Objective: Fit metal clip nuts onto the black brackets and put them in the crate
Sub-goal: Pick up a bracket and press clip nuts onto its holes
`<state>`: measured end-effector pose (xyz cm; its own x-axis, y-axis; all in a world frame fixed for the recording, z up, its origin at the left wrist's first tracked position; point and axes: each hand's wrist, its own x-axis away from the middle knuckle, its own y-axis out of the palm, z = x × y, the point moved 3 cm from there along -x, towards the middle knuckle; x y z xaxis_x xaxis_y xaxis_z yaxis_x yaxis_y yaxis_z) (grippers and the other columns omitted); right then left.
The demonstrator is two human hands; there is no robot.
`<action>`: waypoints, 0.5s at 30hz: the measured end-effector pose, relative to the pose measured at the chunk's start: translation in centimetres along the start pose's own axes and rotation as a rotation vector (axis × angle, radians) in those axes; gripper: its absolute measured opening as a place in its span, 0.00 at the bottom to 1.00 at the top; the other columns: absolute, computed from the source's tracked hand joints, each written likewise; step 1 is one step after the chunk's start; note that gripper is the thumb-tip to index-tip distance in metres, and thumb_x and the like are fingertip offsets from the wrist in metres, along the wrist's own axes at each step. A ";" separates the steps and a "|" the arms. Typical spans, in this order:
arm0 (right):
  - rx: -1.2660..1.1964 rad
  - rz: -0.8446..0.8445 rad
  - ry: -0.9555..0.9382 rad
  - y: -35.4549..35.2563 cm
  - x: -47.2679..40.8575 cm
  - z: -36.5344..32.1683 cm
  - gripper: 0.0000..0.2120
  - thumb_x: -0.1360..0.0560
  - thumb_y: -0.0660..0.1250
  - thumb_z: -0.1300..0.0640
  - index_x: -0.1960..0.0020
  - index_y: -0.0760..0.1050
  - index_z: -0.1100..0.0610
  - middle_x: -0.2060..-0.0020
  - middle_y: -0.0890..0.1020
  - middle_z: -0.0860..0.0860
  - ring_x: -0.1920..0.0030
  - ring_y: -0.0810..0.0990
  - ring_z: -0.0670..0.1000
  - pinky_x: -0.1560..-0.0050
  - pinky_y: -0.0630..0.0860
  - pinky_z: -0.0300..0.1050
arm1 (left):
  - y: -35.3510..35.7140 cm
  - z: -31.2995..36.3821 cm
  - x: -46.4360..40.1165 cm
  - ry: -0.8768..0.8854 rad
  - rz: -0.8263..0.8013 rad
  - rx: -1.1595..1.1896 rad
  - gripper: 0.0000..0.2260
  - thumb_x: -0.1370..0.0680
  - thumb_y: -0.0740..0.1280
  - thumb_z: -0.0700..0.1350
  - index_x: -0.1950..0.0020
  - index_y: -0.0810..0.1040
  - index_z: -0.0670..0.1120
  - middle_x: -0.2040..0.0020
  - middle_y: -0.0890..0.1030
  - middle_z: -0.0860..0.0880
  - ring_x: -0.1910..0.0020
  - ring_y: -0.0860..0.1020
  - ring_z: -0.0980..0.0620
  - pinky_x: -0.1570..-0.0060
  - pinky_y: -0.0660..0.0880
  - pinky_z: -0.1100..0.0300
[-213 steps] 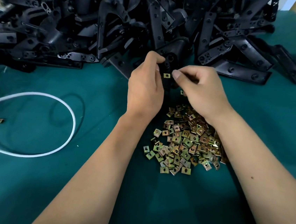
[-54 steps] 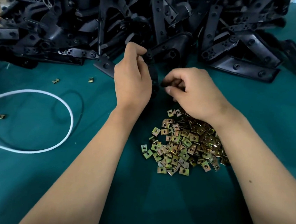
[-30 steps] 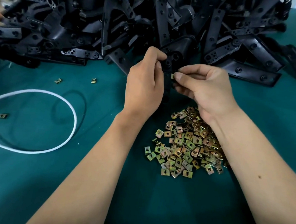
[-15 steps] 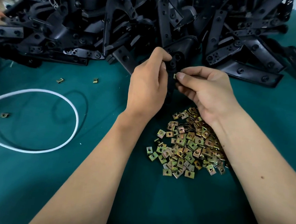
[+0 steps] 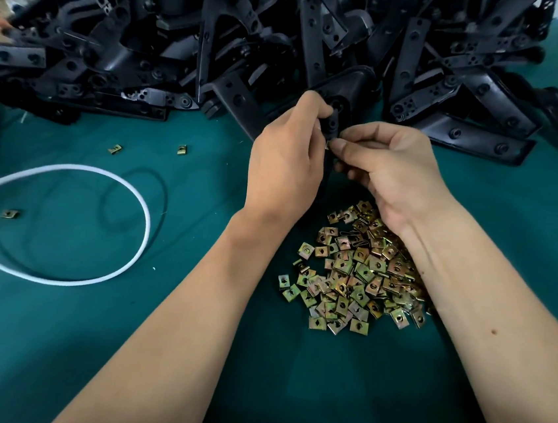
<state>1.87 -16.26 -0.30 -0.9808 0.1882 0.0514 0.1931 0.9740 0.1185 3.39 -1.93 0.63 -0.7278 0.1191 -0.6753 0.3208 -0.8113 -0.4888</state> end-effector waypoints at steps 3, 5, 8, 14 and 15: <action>0.031 -0.014 -0.004 0.0 -0.1 0.0 0.08 0.29 0.78 0.65 0.53 0.82 0.58 0.62 0.86 0.55 0.66 0.82 0.48 0.67 0.72 0.38 | -0.1 0.1 0.0 0.011 0.010 -0.009 0.09 0.20 0.60 0.36 0.44 0.78 0.39 0.61 0.79 0.48 0.63 0.75 0.46 0.65 0.74 0.46; 0.045 -0.025 -0.003 0.1 -0.1 0.1 0.08 0.29 0.78 0.65 0.52 0.82 0.59 0.62 0.86 0.54 0.66 0.82 0.48 0.68 0.71 0.38 | -0.1 0.2 0.1 0.019 0.014 -0.016 0.09 0.20 0.59 0.36 0.44 0.78 0.39 0.61 0.78 0.49 0.63 0.75 0.47 0.65 0.73 0.48; 0.077 -0.010 -0.024 0.0 -0.1 0.0 0.09 0.28 0.78 0.63 0.50 0.82 0.59 0.63 0.86 0.53 0.66 0.82 0.48 0.68 0.72 0.37 | 0.1 0.0 0.0 0.011 -0.003 -0.012 0.09 0.20 0.59 0.37 0.44 0.78 0.40 0.61 0.77 0.51 0.63 0.75 0.48 0.65 0.73 0.50; 0.169 -0.059 -0.132 0.5 0.1 -0.4 0.11 0.21 0.72 0.59 0.40 0.81 0.54 0.54 0.89 0.51 0.58 0.88 0.52 0.67 0.76 0.39 | -0.9 -2.2 -0.7 -0.096 0.075 0.060 0.10 0.19 0.59 0.36 0.44 0.79 0.40 0.62 0.78 0.50 0.65 0.72 0.55 0.63 0.69 0.61; 0.232 -0.063 -0.161 0.4 0.0 -0.4 0.10 0.21 0.72 0.58 0.40 0.81 0.53 0.54 0.88 0.50 0.58 0.88 0.51 0.66 0.77 0.38 | -1.3 -2.7 -0.8 -0.134 0.119 0.053 0.10 0.19 0.59 0.36 0.44 0.79 0.39 0.63 0.77 0.50 0.65 0.71 0.56 0.63 0.68 0.64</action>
<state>1.99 -15.90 0.16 -0.9860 0.1259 -0.1092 0.1383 0.9837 -0.1146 5.19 0.58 0.35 -0.7620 -0.0537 -0.6454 0.3794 -0.8447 -0.3776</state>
